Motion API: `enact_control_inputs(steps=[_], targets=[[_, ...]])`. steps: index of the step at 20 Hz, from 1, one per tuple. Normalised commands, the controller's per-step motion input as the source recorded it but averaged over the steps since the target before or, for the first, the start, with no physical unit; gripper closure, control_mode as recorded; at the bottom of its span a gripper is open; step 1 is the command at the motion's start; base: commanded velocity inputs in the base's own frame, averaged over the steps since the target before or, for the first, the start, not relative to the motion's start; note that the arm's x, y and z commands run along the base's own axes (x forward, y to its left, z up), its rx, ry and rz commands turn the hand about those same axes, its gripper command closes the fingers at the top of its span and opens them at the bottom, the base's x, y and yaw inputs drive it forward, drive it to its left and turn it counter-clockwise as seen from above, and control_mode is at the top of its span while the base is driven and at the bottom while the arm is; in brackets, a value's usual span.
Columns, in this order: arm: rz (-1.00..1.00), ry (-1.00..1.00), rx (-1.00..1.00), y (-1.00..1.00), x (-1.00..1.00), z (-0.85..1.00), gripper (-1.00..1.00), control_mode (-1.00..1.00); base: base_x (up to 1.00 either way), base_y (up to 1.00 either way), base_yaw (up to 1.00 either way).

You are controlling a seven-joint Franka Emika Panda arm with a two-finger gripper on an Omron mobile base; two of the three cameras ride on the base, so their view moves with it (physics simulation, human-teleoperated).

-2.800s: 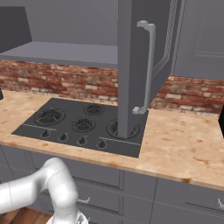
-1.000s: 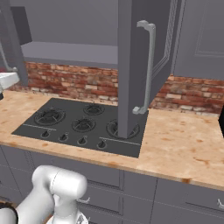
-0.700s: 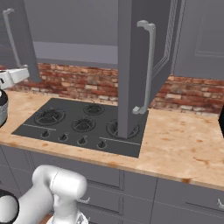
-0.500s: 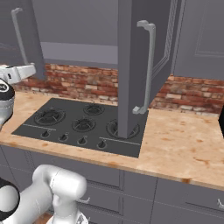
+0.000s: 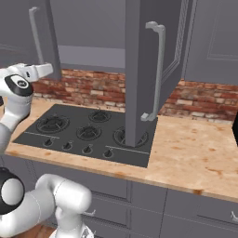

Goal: Open the cabinet. Pick the spray and place it next to the sink. Then close the cabinet.

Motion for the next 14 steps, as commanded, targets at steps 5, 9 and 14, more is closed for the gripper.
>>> enact_control_inputs(steps=[5, 9, 14], targets=[[0.14, 0.00, 0.00, -0.40, 0.46, 0.00, -1.00, -1.00, 0.00, 0.00, 0.00], [0.17, 0.00, 0.00, -0.42, 0.51, 0.00, -1.00, -1.00, 0.00, 0.00, 0.00], [0.15, 0.00, 0.00, -0.32, 0.45, 0.01, -1.00, -1.00, 0.00, 0.00, 0.00]])
